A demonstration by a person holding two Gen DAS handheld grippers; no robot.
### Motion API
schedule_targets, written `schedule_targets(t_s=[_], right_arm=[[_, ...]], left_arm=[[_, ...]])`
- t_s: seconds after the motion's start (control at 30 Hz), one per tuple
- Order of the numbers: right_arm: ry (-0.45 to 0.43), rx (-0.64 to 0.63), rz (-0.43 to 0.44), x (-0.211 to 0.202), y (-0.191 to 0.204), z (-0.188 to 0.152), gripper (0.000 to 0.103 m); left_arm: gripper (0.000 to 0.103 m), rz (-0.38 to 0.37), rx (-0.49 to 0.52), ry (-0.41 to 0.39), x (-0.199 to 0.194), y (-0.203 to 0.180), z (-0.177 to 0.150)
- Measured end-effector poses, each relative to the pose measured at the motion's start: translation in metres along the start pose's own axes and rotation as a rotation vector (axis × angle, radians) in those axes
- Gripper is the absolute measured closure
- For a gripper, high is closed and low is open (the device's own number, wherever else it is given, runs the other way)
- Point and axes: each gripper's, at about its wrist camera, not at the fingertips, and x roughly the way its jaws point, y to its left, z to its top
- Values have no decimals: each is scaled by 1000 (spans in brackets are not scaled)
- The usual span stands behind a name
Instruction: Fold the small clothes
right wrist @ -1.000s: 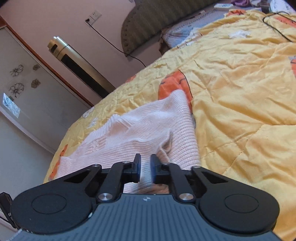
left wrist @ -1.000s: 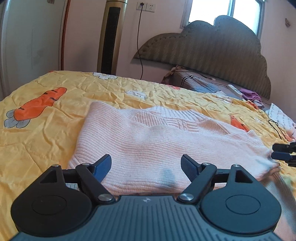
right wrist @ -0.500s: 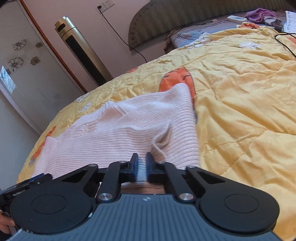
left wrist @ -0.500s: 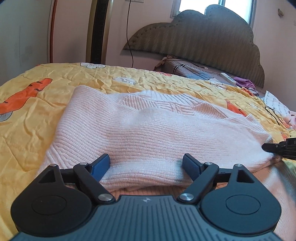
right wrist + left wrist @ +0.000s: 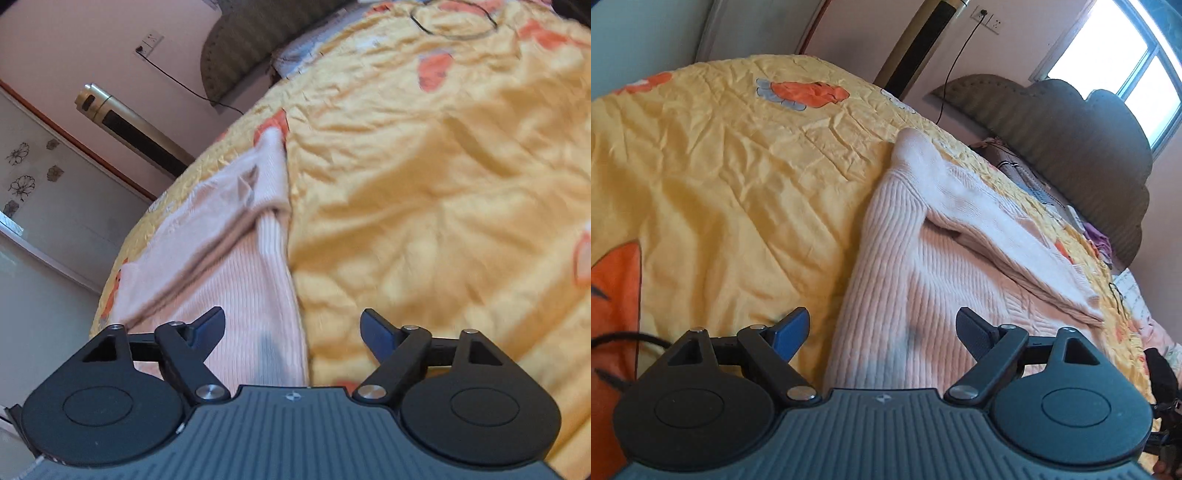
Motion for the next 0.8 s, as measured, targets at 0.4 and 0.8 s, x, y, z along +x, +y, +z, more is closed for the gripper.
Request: schedule_targets(t_s=[0.4, 0.8], right_arm=[[137, -13, 153, -6, -2, -63, 89], [73, 93, 120, -22, -28, -53, 75]], left_arm=[[87, 6, 41, 107, -18, -10, -4], [73, 18, 84, 105, -39, 2, -19]])
